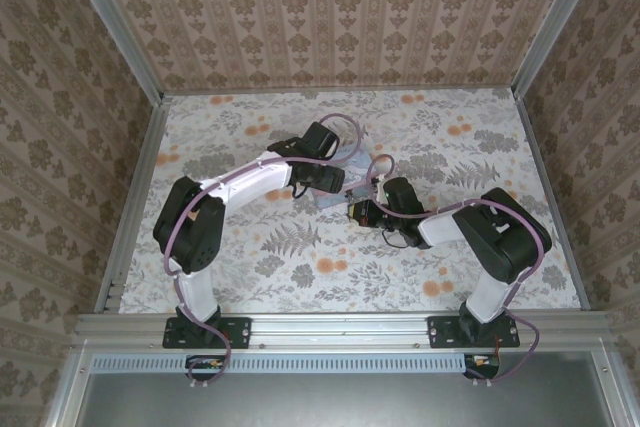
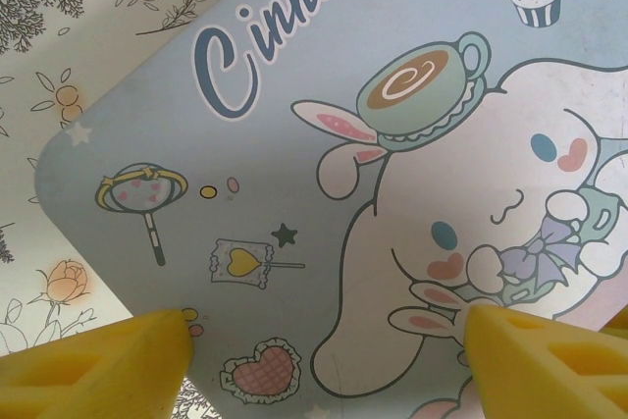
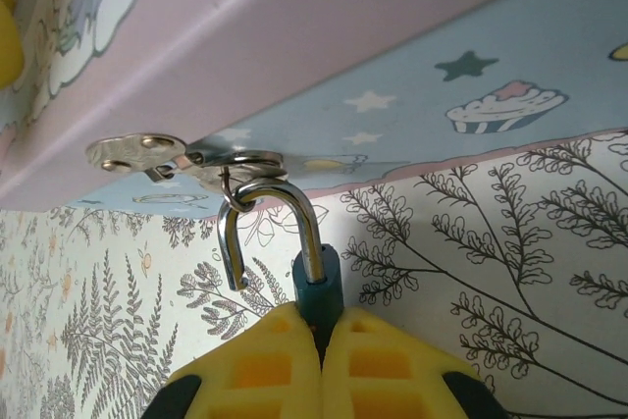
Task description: Unlock the padlock with the key
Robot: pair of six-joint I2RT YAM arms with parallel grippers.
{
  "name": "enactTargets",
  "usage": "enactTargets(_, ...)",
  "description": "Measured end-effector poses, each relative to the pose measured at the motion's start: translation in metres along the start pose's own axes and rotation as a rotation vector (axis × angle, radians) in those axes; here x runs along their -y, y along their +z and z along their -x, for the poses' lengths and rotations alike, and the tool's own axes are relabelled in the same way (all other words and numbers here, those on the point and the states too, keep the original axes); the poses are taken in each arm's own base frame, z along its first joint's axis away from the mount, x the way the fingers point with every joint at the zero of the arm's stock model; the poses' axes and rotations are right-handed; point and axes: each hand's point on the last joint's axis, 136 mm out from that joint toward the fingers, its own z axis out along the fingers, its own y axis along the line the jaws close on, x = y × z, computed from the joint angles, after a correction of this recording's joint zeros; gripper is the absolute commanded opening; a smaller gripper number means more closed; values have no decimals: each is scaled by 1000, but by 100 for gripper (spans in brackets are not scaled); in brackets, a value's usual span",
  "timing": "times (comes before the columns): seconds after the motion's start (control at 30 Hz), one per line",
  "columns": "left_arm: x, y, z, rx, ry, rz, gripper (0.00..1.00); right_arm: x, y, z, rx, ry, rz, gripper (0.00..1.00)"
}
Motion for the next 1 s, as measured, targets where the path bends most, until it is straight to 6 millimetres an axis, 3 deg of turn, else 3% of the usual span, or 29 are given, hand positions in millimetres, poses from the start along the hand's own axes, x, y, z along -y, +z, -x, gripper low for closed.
enactTargets(0.63,2,1,1,2,-1,-9,73,-4,-7,7,99,304,67,0)
enactTargets(1.0,3,2,3,13,-1,-12,72,-3,4,10,169,452,100,0)
